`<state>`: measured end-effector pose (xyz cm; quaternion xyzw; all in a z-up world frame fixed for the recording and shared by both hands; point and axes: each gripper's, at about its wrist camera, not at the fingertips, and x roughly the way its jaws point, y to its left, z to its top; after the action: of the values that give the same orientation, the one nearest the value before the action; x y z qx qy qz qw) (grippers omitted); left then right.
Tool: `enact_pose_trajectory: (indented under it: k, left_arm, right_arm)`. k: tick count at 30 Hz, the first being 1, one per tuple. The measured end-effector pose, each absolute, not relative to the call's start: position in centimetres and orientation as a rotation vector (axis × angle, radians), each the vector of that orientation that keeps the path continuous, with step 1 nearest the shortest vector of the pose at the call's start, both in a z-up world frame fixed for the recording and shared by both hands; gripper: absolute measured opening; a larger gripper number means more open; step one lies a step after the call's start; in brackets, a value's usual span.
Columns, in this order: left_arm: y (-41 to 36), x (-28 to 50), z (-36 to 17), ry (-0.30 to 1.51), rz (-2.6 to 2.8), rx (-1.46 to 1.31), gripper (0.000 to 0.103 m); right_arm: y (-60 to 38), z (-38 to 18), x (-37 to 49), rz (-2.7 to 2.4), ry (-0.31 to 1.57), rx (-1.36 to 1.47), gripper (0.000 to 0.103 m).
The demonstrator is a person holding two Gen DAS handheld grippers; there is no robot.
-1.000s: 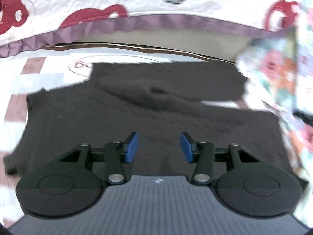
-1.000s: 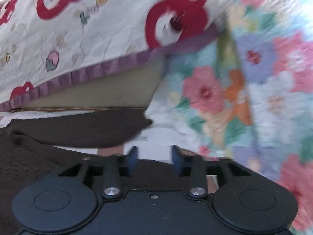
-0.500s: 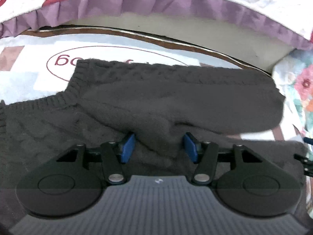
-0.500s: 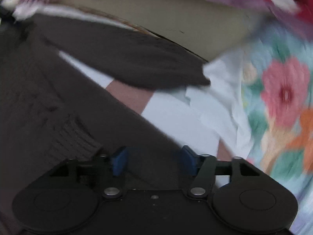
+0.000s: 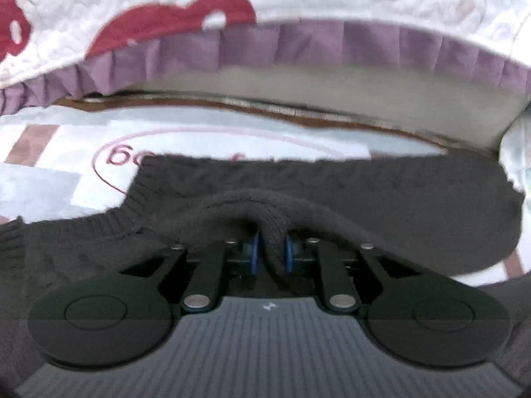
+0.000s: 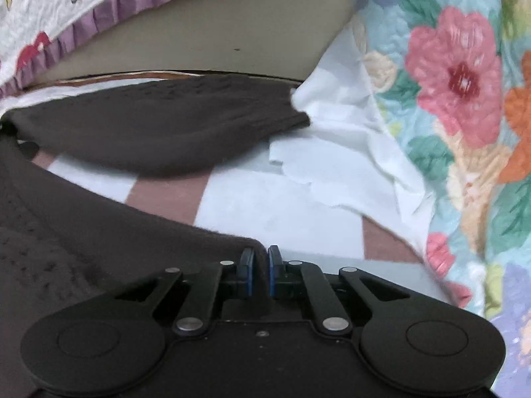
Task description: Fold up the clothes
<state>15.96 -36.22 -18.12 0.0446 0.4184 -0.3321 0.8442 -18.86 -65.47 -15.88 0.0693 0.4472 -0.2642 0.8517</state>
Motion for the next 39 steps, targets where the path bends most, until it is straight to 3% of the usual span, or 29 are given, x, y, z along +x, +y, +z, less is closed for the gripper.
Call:
enact_pose_trajectory:
  k: [3,6,9,16,19,22,26,30,32,34,39]
  left_arm:
    - [-33.9,15.7,-16.4,0.886,-0.776,0.035,0.049]
    - [-32.0,16.6,-14.5,0.860,-0.823,0.072,0.049]
    - [-30.5,18.9,-13.2,0.836,-0.818,0.125,0.057]
    - [-34.0,24.0,-14.3,0.913,-0.955,0.336,0.056]
    - [-37.0,24.6,-16.4,1.056,-1.057,0.446,0.057]
    - [-38.4,23.9,-16.9,0.989,-1.069,0.478,0.057]
    - [-40.9,22.7,-16.7,0.905,-1.125,0.516,0.061]
    - [-44.7,21.6,-17.6,0.882,-1.099,0.678,0.062]
    - [-46.1,21.1,-18.0,0.850,-1.066,0.735,0.075]
    - [-46.7,21.1,-18.2,0.819,-1.013,0.750,0.099]
    - [-45.9,22.2,-18.8,0.886,-1.008,0.629,0.099]
  right_arm:
    - [-65.9,-15.5,-18.1,-0.652,0.951,0.119,0.030]
    - [-67.5,-15.0,-17.7,-0.776,0.976,0.070,0.030]
    - [-68.4,-13.8,-18.7,-0.809,0.951,0.099,0.034]
    - [-68.7,-12.7,-14.9,-0.634,0.881,0.280,0.039]
    - [-66.4,-11.5,-10.9,-0.470,0.898,0.240,0.045]
    - [-66.3,-10.6,-8.0,-0.344,0.842,0.471,0.058]
    - [-67.0,-11.3,-7.1,-0.279,0.691,0.887,0.060]
    - [-66.3,-13.0,-5.3,-0.296,0.736,0.875,0.063]
    - [-66.3,-13.8,-4.4,-0.324,0.787,0.856,0.063]
    - [-66.2,-14.2,-4.1,-0.331,0.804,0.865,0.063]
    - [-66.6,-14.3,-4.7,-0.349,0.795,0.880,0.063]
